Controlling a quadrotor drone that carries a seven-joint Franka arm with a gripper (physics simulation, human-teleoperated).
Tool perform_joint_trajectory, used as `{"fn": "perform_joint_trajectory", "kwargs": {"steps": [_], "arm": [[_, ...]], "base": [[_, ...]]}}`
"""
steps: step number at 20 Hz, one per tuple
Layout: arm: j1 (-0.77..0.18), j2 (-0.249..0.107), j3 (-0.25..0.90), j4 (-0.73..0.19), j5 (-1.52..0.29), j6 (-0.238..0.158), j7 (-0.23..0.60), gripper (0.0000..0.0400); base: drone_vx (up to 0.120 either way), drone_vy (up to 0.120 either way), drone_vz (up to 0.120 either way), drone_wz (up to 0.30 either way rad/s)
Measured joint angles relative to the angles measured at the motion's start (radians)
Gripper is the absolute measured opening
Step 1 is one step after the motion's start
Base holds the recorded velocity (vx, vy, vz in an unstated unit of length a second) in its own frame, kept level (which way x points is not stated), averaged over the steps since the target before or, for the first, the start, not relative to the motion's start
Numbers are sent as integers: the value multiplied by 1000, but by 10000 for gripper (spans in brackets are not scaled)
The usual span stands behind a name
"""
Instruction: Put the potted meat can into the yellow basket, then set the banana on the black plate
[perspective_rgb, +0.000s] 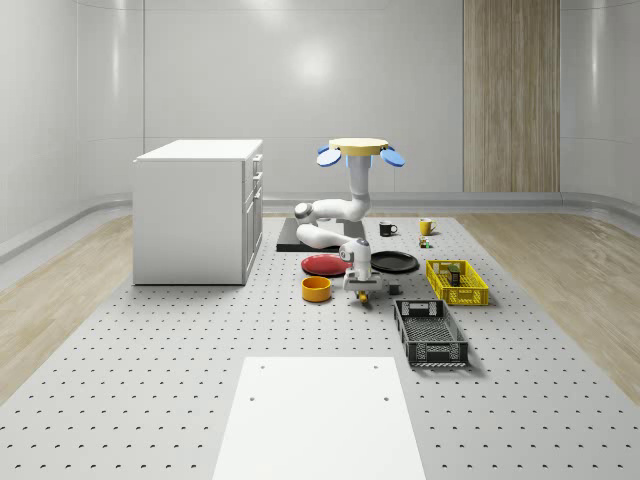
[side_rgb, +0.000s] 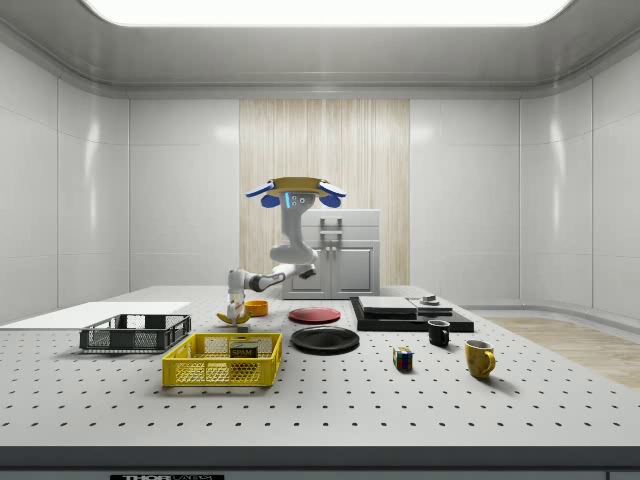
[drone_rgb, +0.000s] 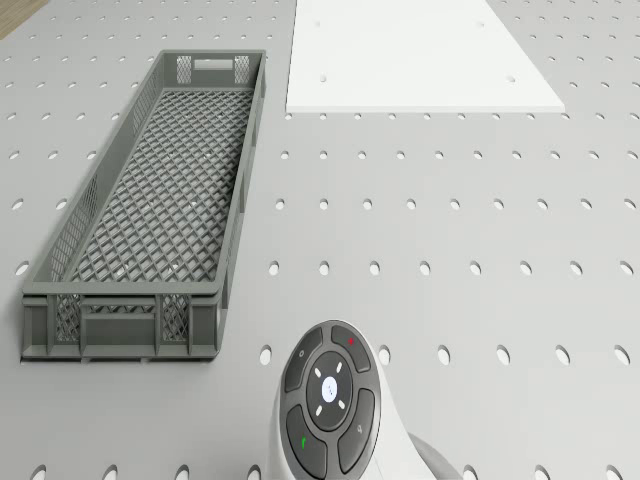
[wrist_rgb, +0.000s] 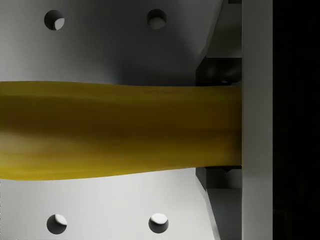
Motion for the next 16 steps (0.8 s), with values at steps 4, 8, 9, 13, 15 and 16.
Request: {"fn": "perform_joint_trajectory", "kwargs": {"steps": [4, 8, 9, 13, 15, 16], "arm": [[12, 1, 33, -20, 28, -23, -6, 198], [26, 2, 83, -46, 72, -52, -10, 201], [29, 3, 97, -53, 85, -60, -11, 201], [38, 5, 143, -72, 127, -84, -14, 201], [40, 6, 157, -77, 141, -92, -14, 201], [41, 7, 163, -79, 146, -95, -14, 201]], "base": [[0, 0, 0, 0], [0, 0, 50, 0], [0, 0, 120, 0], [-60, 70, 120, 0], [-120, 120, 120, 0], [-120, 120, 80, 0]]}}
